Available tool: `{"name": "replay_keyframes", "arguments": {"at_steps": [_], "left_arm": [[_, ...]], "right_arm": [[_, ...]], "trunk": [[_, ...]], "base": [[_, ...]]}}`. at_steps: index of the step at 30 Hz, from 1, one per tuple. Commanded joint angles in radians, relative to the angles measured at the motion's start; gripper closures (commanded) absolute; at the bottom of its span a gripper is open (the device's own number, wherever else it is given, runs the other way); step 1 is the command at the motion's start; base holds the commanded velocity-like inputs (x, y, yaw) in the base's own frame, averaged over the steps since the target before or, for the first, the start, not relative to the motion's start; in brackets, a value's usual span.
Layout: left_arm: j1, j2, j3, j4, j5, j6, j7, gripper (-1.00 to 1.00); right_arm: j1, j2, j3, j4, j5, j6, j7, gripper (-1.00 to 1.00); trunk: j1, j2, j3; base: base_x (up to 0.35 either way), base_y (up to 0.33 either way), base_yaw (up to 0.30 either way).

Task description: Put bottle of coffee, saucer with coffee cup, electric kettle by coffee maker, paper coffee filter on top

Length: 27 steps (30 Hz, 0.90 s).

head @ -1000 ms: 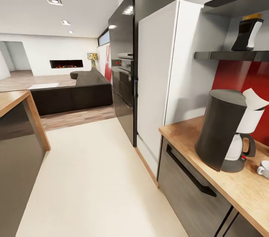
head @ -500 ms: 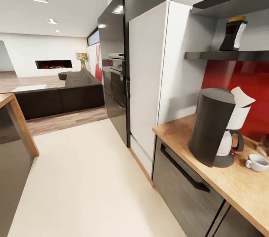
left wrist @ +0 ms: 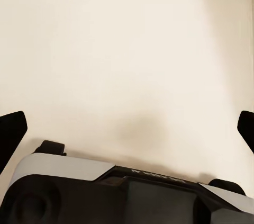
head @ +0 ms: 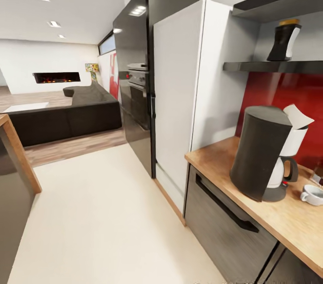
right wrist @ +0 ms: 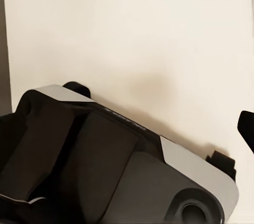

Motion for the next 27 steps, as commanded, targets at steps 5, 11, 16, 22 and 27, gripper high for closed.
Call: {"name": "replay_keyframes", "arguments": {"at_steps": [5, 11, 16, 22, 27], "left_arm": [[0.000, -0.001, 0.003, -0.002, 0.004, 0.000, -0.001, -1.00], [0.000, -0.001, 0.003, -0.002, 0.003, 0.000, -0.001, -1.00], [0.000, -0.001, 0.002, -0.002, 0.004, 0.001, -0.001, -1.00], [0.000, -0.001, 0.003, -0.002, 0.004, 0.000, -0.001, -1.00], [0.000, -0.001, 0.004, -0.002, 0.004, 0.000, -0.001, -1.00]], "right_arm": [[-0.001, 0.000, -0.008, 0.002, 0.010, -0.003, 0.004, -1.00], [-0.001, 0.000, -0.008, 0.002, 0.011, -0.004, 0.004, -1.00], [-0.001, 0.000, -0.008, 0.002, 0.010, -0.004, 0.003, -1.00], [-0.001, 0.000, -0.008, 0.002, 0.010, -0.004, 0.003, -1.00], [-0.001, 0.000, -0.008, 0.002, 0.010, -0.004, 0.003, -1.00]], "trunk": [[0.000, -0.001, -0.001], [0.000, -0.001, -0.001], [0.000, -0.001, -0.001], [0.000, -0.001, -0.001], [0.000, -0.001, -0.001]], "base": [[0.004, 0.006, -0.266], [0.000, 0.001, -0.282], [0.111, 0.106, -0.158], [0.124, 0.113, -0.209], [0.015, 0.014, -0.254]]}}
